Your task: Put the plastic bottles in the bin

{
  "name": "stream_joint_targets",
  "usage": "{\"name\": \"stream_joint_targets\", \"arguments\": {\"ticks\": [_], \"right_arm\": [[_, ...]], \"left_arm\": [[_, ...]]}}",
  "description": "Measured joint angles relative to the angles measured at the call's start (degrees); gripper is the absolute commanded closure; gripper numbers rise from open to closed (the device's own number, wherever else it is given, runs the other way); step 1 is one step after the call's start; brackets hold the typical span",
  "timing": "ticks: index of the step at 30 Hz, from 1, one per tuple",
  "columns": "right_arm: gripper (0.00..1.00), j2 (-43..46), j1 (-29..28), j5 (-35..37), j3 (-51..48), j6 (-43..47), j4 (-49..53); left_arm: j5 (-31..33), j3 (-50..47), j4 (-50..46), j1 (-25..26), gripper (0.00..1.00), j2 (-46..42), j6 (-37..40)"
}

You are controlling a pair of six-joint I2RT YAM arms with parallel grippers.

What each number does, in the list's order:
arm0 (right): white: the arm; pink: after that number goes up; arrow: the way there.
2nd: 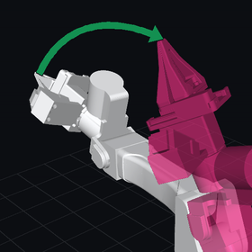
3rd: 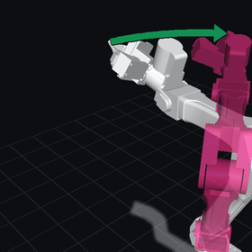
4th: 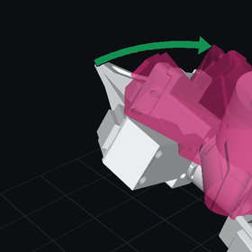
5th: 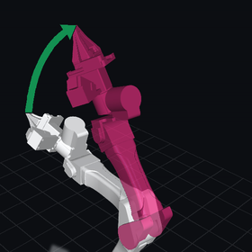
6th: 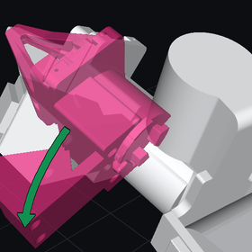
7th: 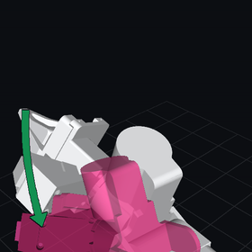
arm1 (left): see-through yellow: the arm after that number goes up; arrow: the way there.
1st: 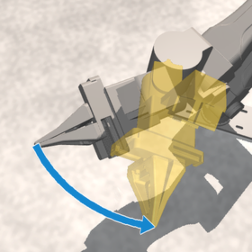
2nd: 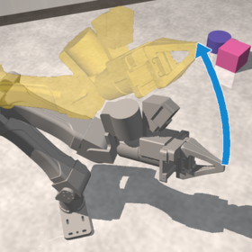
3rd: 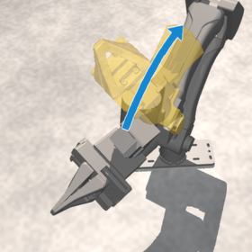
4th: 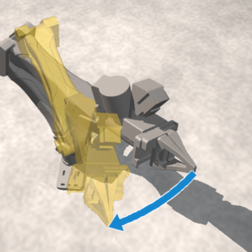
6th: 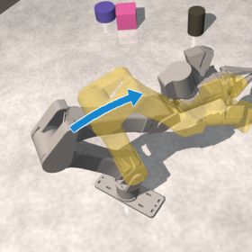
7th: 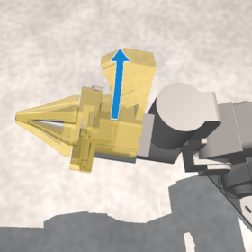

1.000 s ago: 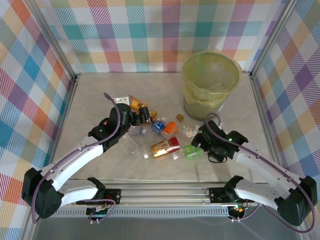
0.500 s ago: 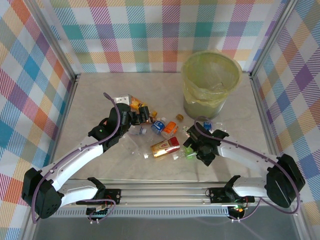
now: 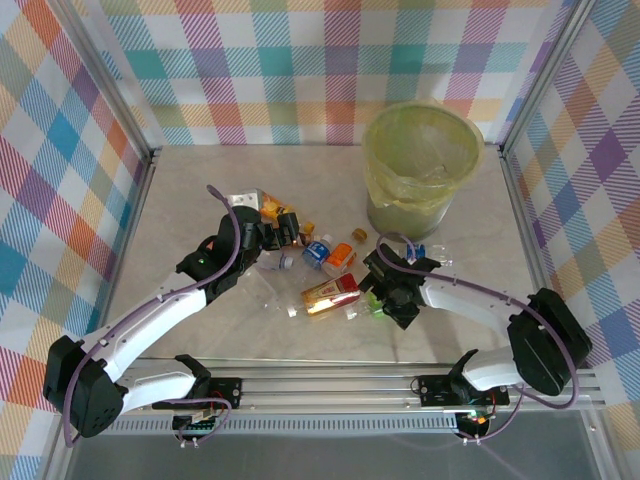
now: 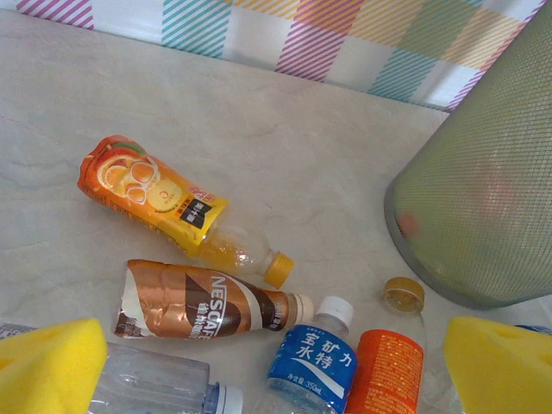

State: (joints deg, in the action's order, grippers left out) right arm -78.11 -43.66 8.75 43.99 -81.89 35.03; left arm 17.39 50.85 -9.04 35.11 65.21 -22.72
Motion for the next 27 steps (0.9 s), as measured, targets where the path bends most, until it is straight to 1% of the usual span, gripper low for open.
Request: {"name": "stream_joint_targets", "arguments": {"ticks": [8,19,23,27], "right_arm": [[0.00,-0.8,0.0,0.2,-0.7,-0.4,-1.6],[0.11,-1.2,0.0,1.9,-4.6,-1.7,-2.9],[0.19,-1.2,0.0,2.6,-5.2,-2.1,-2.9],[0.31,-1.1,0.0,3.1,-5.7,-2.6,-2.4]], "left_arm": [[0.0,0.0,0.0,0.0,0.00,0.0,0.0],[-0.4,0.0,0.0,0.0,0.00,0.0,0.0],[-0.4,0.0,0.0,0.0,0.00,0.0,0.0],[-0.4,0.0,0.0,0.0,0.00,0.2,0.0]]}}
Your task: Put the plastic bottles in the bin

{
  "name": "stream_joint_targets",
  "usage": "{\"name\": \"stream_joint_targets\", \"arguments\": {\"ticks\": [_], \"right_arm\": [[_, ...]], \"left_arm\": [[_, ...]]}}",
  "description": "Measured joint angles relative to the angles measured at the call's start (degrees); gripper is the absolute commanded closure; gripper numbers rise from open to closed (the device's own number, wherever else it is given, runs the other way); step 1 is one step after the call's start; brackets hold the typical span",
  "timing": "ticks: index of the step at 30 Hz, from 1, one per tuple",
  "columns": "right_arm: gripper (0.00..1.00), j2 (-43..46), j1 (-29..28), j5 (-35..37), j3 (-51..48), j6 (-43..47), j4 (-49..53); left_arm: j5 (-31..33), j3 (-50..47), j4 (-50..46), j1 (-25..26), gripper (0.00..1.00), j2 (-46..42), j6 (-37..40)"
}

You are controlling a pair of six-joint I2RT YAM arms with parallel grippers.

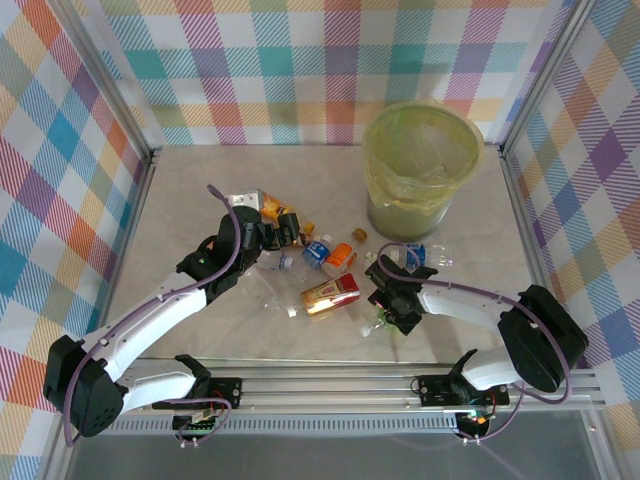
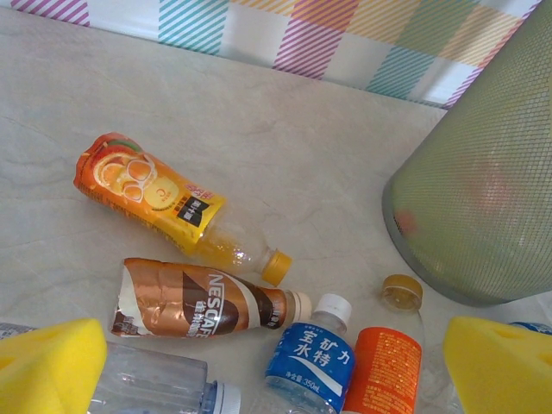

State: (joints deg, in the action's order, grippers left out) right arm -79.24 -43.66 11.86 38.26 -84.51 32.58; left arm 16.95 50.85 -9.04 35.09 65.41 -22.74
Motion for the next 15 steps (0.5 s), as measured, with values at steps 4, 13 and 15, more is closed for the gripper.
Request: {"name": "stream_joint_targets", "arguments": {"ticks": [4,13,15], "right_arm": [[0.36,0.3,0.0,0.1,-0.3,-0.1,0.4],[0.51,2.7,0.0,1.9,-0.3,4.5,1.2],[0.51,4.3,0.0,2.6,-0.3,6.3,2.1]], "left_arm": [[0.0,0.0,0.0,0.0,0.00,0.2,0.0],[0.0,0.0,0.0,0.0,0.00,0.2,0.0],[0.0,0.0,0.0,0.0,0.00,0.2,0.0]]}}
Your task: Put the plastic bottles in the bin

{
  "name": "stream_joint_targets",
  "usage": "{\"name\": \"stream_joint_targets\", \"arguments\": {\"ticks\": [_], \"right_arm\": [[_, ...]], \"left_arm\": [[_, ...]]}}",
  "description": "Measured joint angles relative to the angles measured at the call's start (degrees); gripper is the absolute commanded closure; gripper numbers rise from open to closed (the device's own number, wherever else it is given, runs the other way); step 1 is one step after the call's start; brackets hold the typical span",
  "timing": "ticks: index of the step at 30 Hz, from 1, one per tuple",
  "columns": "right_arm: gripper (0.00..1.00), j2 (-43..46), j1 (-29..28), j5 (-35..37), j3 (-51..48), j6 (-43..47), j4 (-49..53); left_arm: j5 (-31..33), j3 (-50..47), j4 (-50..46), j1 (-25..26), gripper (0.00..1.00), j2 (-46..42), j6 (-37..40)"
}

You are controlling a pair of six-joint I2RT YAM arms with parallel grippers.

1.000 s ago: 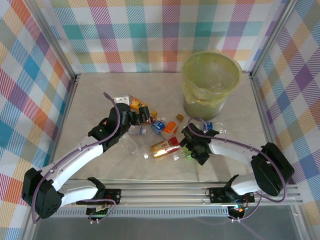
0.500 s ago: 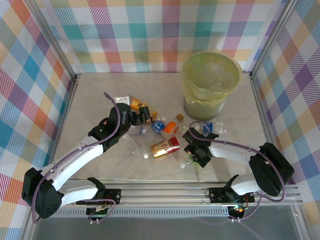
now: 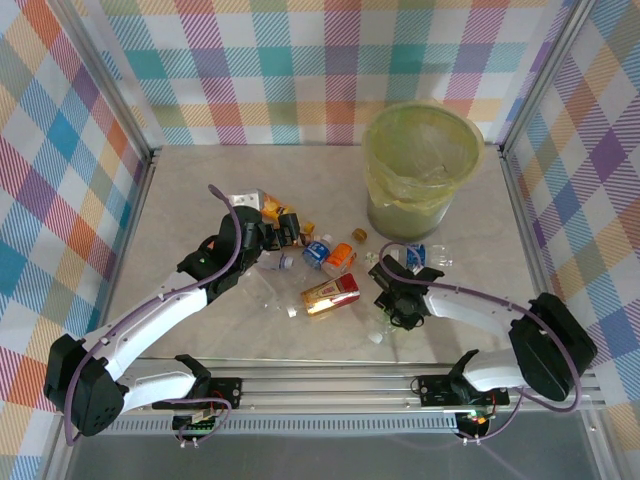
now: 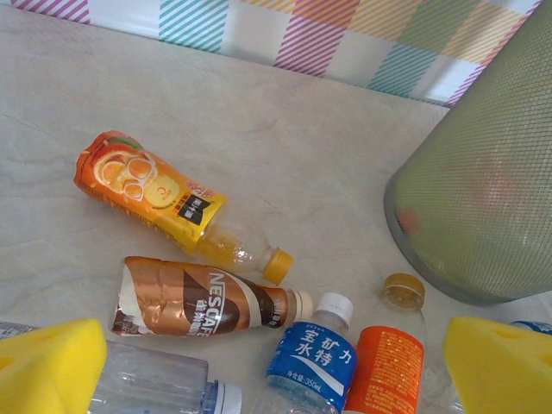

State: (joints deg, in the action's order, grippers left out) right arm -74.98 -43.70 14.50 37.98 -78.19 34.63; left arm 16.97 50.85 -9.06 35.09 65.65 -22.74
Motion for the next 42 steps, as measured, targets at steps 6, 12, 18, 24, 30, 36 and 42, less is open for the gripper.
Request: {"name": "stream_joint_targets", "arguments": {"ticks": [6,12,18,24,30,36,42], "right_arm": [[0.52,6.4,0.0,2.0,3.7,6.6,5.7],[0.53,11.4,0.0,4.4,12.5,14.6,12.8],[0.54,12.5,0.0,8.6,25.8,25.2,18.4],[0.54,10.9,1.1,12.0,39.6,38.1,17.9],[0.53,4.4,6.2,12.5,53.4,50.8,14.4],[0.53,-5.1,15.8,6.8,66.4,59.3,11.2],[0.53,-17.4,25.2,-0.8,77.8,64.3,10.6]], "left_arm": [[0.0,0.0,0.0,0.0,0.00,0.0,0.0],[0.0,0.0,0.0,0.0,0.00,0.1,0.0],[0.0,0.0,0.0,0.0,0.00,0.5,0.0],[-0.1,0.0,0.0,0.0,0.00,0.5,-0.2],[-0.7,0.0,0.0,0.0,0.00,0.5,-0.2],[-0.7,0.0,0.0,0.0,0.00,-0.3,-0.4],[-0.7,0.0,-0.1,0.0,0.00,-1.4,-0.4]]}}
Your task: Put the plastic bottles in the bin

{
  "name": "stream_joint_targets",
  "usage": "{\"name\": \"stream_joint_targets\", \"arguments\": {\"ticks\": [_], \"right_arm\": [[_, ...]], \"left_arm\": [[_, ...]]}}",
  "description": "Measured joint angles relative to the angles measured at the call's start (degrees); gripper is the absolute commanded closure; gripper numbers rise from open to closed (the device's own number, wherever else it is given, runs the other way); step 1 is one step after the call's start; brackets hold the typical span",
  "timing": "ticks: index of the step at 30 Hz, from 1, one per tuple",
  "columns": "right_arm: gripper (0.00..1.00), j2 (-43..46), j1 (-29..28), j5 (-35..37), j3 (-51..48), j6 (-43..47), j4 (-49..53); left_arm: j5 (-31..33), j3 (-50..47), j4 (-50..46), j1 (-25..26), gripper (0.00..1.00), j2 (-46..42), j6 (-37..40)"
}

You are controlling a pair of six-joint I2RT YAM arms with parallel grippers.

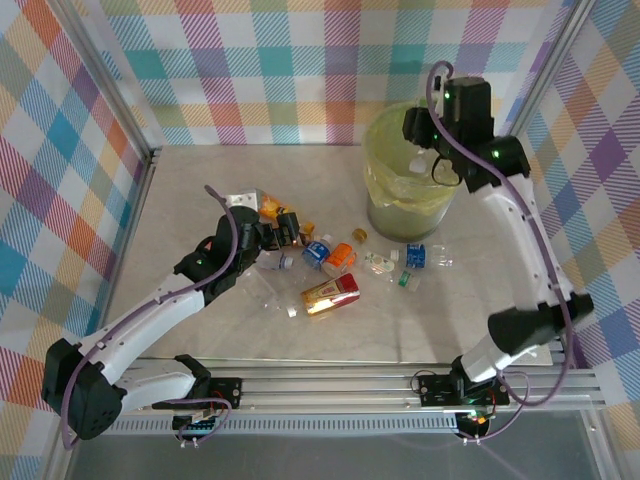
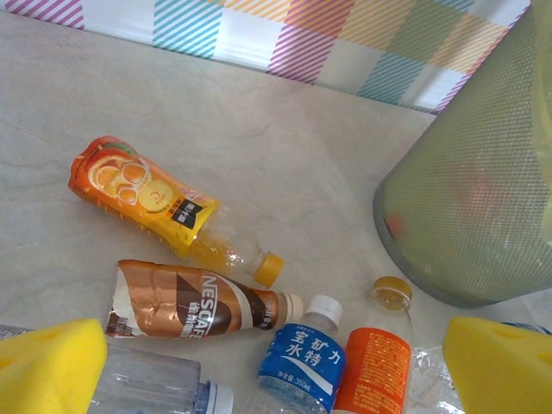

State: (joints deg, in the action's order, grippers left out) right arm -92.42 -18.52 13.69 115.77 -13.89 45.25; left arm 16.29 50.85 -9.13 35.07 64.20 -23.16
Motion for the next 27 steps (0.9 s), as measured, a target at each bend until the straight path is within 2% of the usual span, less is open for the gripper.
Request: {"name": "stream_joint_targets", "arguments": {"ticks": [10,23,27], "right_arm": [[0.49,-15.6,6.5,-9.4,10.8,5.9,1.7],[0.43,-20.7,6.6,-16.1,7.6,9.9,4.0],[0.38,-21.3,6.6,-17.5,5.2,10.2,4.1]], "left_arm": [[0.3,0.0,-1.2,0.0,0.00,-2.5,0.0],[0.5,-0.1,-1.4,0.0,0.00,-3.0,0.0],[0.9,-0.1,-1.4,0.0,0.00,-3.3,0.0]]}}
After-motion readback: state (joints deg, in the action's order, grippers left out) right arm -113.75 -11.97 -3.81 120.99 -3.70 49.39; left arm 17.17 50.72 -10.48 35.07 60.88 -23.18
